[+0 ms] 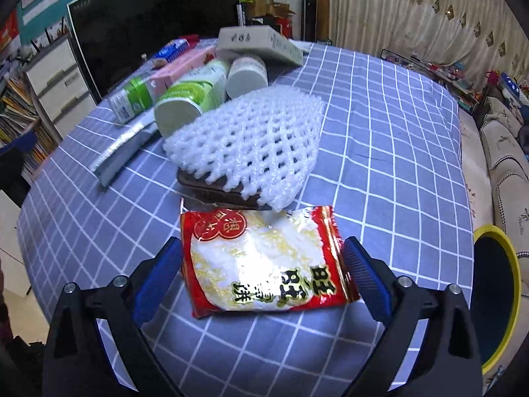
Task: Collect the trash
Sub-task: 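Grasp the red snack wrapper with the right gripper, then carry the red wrapper into the bin and open the right gripper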
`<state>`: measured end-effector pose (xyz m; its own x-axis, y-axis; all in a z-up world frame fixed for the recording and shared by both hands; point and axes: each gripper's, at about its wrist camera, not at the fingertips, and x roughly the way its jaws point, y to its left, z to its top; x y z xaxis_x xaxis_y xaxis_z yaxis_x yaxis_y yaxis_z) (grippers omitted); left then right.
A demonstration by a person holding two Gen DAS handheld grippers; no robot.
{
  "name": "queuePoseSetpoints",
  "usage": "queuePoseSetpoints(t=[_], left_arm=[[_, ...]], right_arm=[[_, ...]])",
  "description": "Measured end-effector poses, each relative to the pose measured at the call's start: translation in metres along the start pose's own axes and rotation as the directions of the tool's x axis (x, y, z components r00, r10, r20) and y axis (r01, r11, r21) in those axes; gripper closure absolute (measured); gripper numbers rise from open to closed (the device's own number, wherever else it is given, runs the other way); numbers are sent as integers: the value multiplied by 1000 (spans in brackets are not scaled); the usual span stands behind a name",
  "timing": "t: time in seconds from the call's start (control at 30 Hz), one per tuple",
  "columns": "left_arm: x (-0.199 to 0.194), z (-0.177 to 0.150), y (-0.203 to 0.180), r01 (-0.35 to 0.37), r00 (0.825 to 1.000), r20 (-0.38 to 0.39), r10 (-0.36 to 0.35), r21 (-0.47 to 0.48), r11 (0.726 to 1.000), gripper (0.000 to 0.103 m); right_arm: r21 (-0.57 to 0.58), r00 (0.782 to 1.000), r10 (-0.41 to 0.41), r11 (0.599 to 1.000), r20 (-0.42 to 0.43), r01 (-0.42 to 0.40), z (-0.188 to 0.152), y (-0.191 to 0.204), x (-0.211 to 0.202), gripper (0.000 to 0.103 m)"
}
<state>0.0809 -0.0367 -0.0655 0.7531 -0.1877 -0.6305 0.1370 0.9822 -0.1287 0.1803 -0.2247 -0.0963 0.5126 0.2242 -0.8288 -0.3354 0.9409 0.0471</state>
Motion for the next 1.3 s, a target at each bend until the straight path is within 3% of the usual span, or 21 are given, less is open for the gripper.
queuePoseSetpoints(t=[0.1, 0.17, 0.27, 0.33, 0.53, 0.7, 1.0, 1.17, 1.3], left_arm=[[2, 0, -2, -1, 1000, -6, 1, 0, 1000, 7], [4, -1, -1, -1, 1000, -9, 1, -2, 1000, 7], [9, -3, 0, 3, 1000, -19, -3, -7, 1000, 7], [11, -5, 1, 7, 1000, -26, -8, -11, 1000, 7], [16, -8, 2, 8, 999, -37, -9, -17, 1000, 7], [18, -10, 5, 5, 999, -38, -6, -25, 1000, 7], [21, -11, 2, 6, 999, -43, -6, -14, 1000, 7], [25, -11, -4, 13, 999, -52, -12, 0, 1000, 7], [29, -10, -9, 16, 998, -59, -15, 13, 1000, 7]], right_arm=[[22, 1000, 24, 999, -13, -23, -1, -5, 5, 12], [26, 999, 41, 999, -10, -41, -2, -5, 4, 19], [16, 998, 59, 998, -10, -59, -2, -2, 1, 35], [13, 998, 63, 998, -8, -63, -3, 0, -1, 51], [18, 998, 62, 998, 2, -62, -8, 1, -10, 81], [37, 997, 71, 997, 33, -72, -13, -1, -25, 86], [33, 984, 147, 988, 97, -151, -26, -6, -74, 86], [137, 986, 28, 989, 167, -52, -33, -52, -102, 86], [290, 978, -132, 954, 163, 81, -45, -117, -108, 86]])
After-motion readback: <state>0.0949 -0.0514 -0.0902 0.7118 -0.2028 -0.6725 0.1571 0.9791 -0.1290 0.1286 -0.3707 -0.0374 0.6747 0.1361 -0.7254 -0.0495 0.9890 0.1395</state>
